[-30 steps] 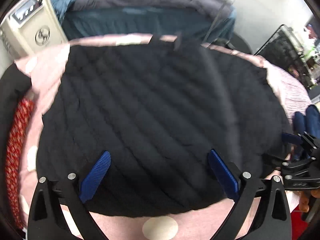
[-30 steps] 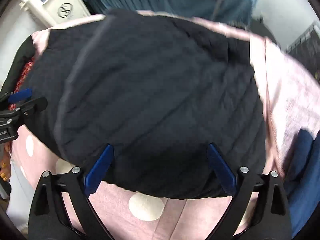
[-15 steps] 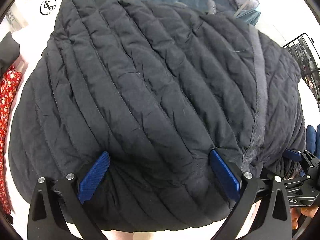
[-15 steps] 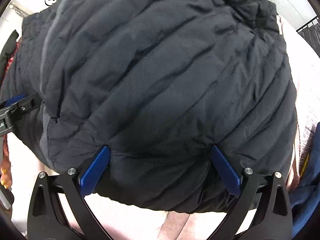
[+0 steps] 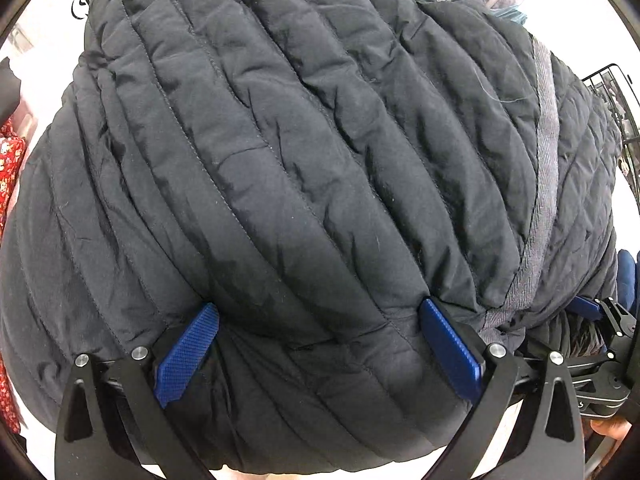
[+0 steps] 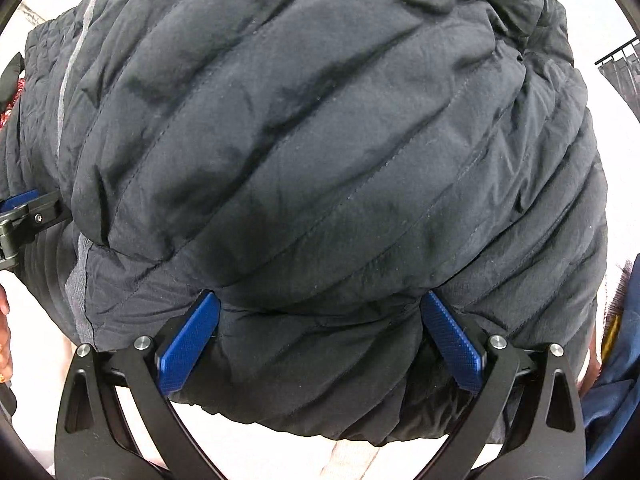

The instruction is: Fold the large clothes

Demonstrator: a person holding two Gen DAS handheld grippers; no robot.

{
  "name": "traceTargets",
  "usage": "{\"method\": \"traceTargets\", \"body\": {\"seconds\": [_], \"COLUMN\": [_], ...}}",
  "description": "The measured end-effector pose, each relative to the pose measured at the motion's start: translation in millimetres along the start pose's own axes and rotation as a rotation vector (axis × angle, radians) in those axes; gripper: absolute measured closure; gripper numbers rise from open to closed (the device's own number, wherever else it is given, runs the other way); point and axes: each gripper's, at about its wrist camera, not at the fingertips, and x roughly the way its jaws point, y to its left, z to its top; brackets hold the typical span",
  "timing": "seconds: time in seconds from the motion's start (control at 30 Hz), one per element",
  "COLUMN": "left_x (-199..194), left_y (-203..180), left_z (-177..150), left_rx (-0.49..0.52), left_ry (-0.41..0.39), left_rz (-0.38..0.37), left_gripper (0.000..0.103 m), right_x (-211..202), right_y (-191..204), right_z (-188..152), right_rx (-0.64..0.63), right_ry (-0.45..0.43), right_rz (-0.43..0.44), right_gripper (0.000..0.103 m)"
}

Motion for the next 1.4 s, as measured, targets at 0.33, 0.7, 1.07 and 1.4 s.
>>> {"method": "traceTargets", "body": {"seconds": [0.33,0.7,1.07,1.4], "left_x": [-16.8,-64.6,-77.5,-73.9], "left_y": [-10.4,-13.0,14.7,50.9], "left_z": [-8.3,-68.8,-124.0,-156.7], "left_rx": [0.025,0.049,0.02,-0.08], "left_ry": [-0.002,-0.148,-0.137,-0.085], "left_rz": [0.004,0.055,0.037,-0.007], "left_gripper": [0.005,0.006,0.006,0.007], "right_x": [-25.6,-77.3,-72.5,-50.2], "right_y": [-9.5,-60.8,-133.4,-170.3], "right_z": [-42.0,-134.2,-205.2,-219.7], "right_rx": [0.016,0.185,0.398,0.572], "right_ry": [-0.041,-0.213,-0.216,-0.247], "right_rz": [0.033,0.163,0.25,0.472], "right_gripper": [0.005,0.005,0.005,0.005]}}
